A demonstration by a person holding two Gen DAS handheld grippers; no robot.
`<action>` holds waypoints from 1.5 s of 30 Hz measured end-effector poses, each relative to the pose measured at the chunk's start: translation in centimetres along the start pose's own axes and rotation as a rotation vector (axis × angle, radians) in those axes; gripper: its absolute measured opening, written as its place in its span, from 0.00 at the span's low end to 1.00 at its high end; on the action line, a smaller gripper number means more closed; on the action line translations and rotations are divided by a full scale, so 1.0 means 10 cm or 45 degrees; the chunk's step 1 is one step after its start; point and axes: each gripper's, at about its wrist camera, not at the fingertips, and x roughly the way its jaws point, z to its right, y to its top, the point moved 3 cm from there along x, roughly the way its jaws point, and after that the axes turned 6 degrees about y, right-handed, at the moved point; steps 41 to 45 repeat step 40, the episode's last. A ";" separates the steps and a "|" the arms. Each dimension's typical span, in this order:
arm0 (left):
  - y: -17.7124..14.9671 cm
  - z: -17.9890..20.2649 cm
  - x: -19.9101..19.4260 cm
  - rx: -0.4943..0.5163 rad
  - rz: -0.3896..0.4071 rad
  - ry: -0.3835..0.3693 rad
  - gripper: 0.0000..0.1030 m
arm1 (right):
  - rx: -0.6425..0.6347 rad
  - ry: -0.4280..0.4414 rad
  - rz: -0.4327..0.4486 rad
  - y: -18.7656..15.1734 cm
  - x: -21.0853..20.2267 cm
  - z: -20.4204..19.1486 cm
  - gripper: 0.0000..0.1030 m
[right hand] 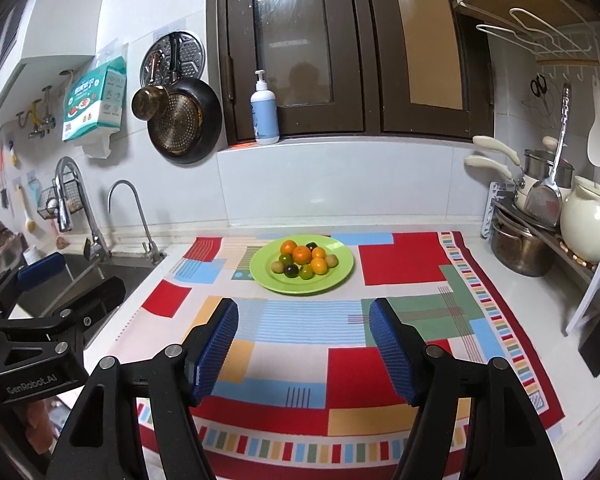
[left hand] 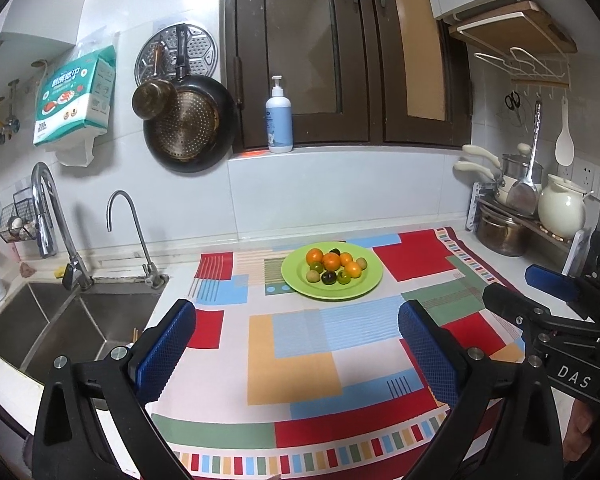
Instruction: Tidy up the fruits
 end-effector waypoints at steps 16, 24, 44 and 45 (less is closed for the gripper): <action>-0.02 -0.01 -0.06 0.003 0.009 0.007 1.00 | -0.001 0.009 0.002 -0.03 -0.04 -0.01 0.67; -0.03 -0.01 -0.07 0.002 0.007 0.006 1.00 | -0.005 0.013 0.001 -0.03 -0.05 -0.02 0.67; -0.05 -0.01 -0.09 -0.012 -0.008 0.009 1.00 | -0.004 0.015 -0.002 -0.05 -0.07 -0.04 0.67; -0.05 -0.01 -0.09 -0.012 -0.008 0.009 1.00 | -0.004 0.015 -0.002 -0.05 -0.07 -0.04 0.67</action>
